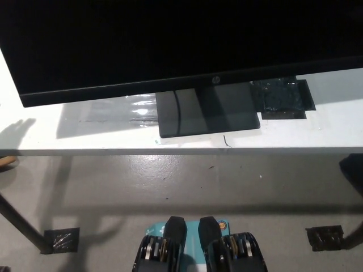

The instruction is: The monitor is placed at the center of the table and the robot uses both its hand to grab the left and right sides of the monitor to tilt the angle of the monitor downwards

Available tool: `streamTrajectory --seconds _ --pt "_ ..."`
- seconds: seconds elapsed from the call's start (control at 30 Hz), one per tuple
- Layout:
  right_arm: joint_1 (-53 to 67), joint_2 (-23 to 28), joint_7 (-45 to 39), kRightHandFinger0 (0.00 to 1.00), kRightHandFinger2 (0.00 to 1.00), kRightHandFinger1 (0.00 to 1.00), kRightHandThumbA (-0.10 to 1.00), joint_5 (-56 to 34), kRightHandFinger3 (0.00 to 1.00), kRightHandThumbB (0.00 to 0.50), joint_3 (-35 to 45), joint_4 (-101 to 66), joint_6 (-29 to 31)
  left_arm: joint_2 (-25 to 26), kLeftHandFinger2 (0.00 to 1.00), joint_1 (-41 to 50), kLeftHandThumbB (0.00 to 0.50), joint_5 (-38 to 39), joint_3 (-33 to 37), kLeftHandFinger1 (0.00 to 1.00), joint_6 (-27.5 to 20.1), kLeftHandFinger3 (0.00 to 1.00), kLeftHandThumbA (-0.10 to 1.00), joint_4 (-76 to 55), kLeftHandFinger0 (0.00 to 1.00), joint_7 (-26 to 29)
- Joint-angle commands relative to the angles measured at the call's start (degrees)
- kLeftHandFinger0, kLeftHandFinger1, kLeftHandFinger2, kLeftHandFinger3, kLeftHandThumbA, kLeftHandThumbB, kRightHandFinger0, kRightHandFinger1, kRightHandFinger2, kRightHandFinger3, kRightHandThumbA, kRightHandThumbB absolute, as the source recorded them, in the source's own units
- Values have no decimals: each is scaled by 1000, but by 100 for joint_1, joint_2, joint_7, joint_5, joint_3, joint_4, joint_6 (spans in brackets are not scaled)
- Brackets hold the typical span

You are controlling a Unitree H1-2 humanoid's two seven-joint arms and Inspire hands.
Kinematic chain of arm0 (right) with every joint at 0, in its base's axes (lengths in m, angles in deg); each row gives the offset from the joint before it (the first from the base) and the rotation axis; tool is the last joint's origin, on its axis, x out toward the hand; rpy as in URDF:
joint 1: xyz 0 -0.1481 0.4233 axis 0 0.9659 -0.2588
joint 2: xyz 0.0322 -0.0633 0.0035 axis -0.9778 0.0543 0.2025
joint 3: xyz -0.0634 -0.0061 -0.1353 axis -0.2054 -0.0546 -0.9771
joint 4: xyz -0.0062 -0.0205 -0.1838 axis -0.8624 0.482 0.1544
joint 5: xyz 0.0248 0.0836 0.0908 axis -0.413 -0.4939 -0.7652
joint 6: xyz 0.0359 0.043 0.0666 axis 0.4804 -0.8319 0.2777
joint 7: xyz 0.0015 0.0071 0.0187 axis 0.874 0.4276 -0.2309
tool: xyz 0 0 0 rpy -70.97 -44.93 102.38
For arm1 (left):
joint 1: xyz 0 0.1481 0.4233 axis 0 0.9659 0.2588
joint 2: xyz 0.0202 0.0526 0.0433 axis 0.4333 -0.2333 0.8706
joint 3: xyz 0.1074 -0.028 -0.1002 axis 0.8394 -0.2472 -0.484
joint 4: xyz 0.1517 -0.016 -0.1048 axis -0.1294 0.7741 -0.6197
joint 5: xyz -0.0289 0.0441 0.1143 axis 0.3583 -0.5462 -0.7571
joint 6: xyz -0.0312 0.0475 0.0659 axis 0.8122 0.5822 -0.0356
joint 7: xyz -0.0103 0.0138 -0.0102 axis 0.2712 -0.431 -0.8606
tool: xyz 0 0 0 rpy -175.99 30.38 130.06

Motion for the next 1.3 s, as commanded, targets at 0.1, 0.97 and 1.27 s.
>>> streamTrajectory --seconds 0.1,0.97,1.27 --pt "-780 520 -2161 1000 1000 1000 1000 -1160 1000 423 -134 660 46 314 1000 -218 462 51 -15 1000 -49 1000 881 -96 1000 -101" --pt "-2888 1025 -4614 1000 1000 1000 719 -823 1000 500 -585 4211 -410 409 1000 -512 475 232 39 1000 -70 1000 839 -1 1000 -405" --pt "-3121 1184 -4855 1000 1000 1000 787 -724 1000 500 -784 4040 -236 433 1000 -642 444 226 50 1000 55 1000 794 -104 1000 -545"
